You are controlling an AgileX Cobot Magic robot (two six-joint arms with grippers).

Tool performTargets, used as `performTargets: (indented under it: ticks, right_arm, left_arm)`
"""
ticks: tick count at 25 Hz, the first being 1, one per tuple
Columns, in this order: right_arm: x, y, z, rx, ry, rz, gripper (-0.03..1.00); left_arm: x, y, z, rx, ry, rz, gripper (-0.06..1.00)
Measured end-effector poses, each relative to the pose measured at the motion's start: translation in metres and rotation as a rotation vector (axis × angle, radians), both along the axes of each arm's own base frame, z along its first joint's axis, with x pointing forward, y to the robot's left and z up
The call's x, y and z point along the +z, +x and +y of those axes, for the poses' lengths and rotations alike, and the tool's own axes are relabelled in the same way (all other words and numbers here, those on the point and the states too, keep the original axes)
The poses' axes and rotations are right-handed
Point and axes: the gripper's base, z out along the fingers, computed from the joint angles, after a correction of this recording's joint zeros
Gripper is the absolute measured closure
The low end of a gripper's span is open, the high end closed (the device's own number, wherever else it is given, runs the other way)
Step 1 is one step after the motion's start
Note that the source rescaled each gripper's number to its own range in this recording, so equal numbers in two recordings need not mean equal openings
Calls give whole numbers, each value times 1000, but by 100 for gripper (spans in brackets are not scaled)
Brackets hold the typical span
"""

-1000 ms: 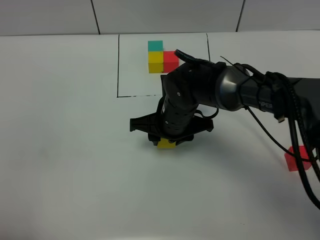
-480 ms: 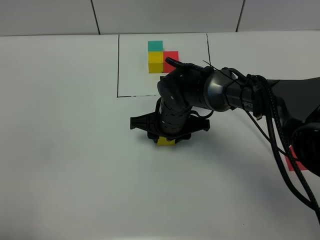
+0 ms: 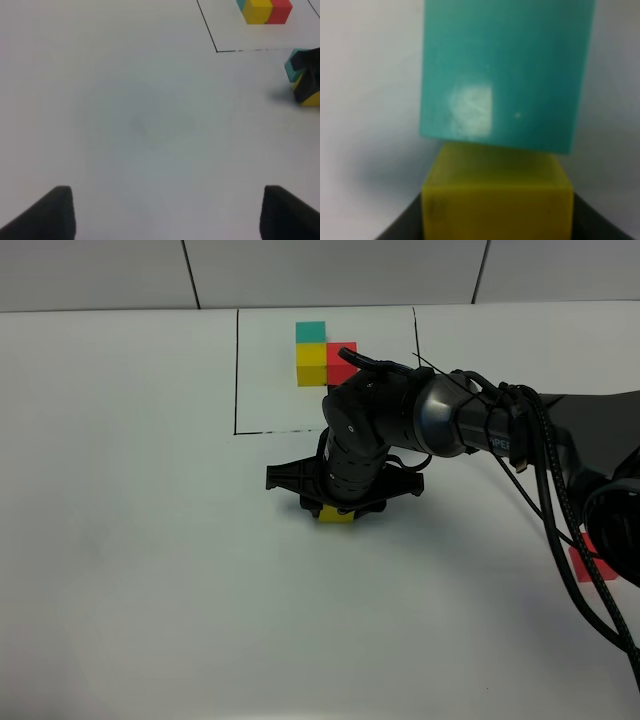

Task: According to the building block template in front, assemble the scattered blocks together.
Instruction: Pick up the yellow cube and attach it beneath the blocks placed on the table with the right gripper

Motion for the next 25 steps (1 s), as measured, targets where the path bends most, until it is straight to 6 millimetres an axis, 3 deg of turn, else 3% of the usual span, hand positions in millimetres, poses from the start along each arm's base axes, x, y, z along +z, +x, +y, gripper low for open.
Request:
performTargets:
  ticks: [25]
  right_arm:
    - [-7, 4, 1, -13, 7, 0, 97]
  left_arm:
    - [0, 0, 0, 0, 0, 0, -4]
